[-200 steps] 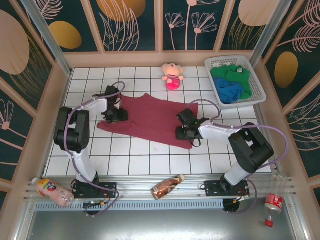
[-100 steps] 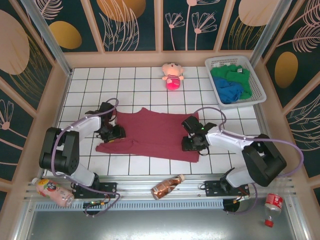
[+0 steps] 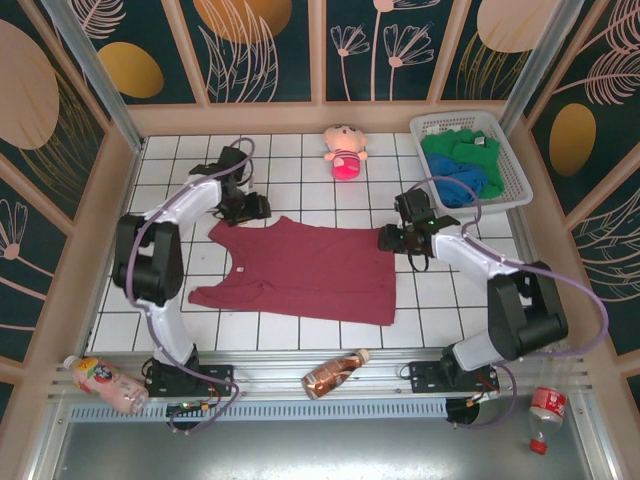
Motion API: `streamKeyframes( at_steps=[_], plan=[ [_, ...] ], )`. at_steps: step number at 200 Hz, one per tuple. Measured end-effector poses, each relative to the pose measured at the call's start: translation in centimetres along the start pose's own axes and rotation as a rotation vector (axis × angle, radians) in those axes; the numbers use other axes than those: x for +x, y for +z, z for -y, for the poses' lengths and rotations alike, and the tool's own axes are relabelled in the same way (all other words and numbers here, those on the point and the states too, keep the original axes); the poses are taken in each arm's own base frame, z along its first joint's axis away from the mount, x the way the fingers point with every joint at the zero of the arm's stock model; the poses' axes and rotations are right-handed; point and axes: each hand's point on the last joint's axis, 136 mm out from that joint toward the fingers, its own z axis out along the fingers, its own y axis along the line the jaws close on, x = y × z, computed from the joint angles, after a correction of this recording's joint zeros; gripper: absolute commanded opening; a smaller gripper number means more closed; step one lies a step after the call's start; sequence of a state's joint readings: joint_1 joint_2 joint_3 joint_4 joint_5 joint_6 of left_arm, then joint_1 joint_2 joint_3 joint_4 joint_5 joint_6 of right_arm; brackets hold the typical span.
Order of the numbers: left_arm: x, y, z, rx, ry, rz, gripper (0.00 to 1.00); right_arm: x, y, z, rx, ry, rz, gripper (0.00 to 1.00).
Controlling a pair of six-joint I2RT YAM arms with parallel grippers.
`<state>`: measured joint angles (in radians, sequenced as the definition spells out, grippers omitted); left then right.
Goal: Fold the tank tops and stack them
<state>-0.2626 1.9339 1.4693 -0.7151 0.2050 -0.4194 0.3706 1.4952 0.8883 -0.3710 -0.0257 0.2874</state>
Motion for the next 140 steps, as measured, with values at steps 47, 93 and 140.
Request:
streamKeyframes(
  at_steps=[47,93,140],
  plan=[
    [-1.4,5.0,3.4,0.051,0.096,-0.059,0.57,-1.8,3.2,0.4,0.016,-0.017,-0.008,0.54],
    [-1.6,6.3,3.6,0.070,0.132,-0.081,0.49,-2.2,4.8,0.7,0.029,-0.024,-0.029,0.53],
    [-1.6,7.0,3.7,0.089,0.153,-0.097,0.40,-2.2,6.0,1.2,0.041,-0.031,-0.051,0.49]
  ],
)
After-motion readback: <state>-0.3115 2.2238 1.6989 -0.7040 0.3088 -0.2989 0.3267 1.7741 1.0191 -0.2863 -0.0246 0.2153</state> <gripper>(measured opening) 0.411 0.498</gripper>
